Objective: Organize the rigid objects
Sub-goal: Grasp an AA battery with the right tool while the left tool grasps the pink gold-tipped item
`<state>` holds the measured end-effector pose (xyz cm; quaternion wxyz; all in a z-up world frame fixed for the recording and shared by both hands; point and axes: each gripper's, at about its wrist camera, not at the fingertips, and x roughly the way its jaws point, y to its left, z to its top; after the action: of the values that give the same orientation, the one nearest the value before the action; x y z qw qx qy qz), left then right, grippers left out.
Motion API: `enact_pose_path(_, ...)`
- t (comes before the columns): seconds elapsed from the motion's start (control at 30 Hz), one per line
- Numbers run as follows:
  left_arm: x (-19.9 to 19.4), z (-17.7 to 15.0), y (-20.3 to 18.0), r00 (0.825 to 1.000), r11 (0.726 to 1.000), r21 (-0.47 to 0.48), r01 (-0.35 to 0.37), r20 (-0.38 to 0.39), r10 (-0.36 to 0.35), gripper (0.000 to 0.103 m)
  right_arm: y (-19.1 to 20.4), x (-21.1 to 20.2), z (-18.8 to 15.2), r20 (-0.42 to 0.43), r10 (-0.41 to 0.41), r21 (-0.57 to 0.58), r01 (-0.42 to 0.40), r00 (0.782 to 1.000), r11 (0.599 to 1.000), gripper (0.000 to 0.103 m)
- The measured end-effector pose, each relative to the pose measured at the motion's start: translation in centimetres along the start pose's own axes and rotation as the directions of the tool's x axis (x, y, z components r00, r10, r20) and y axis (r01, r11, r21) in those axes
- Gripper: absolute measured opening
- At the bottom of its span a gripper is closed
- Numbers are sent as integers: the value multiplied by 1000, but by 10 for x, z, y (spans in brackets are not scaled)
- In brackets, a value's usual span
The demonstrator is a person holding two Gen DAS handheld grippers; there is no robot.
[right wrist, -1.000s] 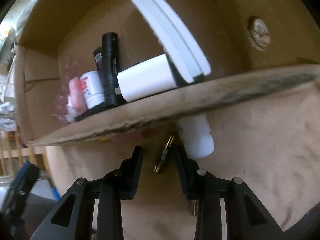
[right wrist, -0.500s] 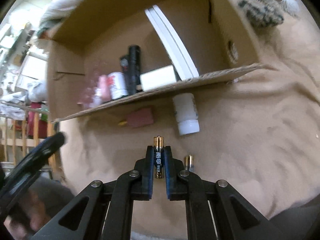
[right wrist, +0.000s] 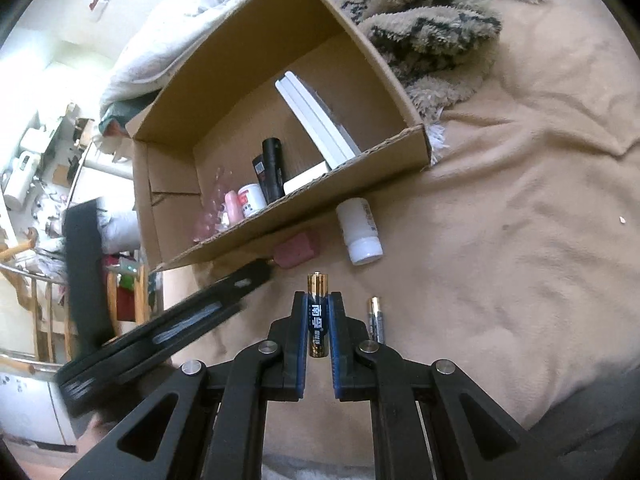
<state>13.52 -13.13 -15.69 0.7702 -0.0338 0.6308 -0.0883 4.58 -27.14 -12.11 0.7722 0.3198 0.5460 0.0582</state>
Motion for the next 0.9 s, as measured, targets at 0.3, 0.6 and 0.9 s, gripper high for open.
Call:
enact_pose_path(0.3, 31, 15, -15, 997, 995, -67, -77, -17, 76, 75, -20, -11, 3, 13, 64, 41, -65, 998, 997, 11)
enact_pose_path(0.6, 41, 9, -43, 980, 980, 8, -201, -11, 201, 58, -23, -14, 3, 24, 85, 50, -86, 996, 995, 11)
enact_pose_path(0.9, 35, 4, -44, 973, 973, 40, -228, -19, 229, 58, -21, -16, 3, 29, 70, 40, -71, 997, 997, 11)
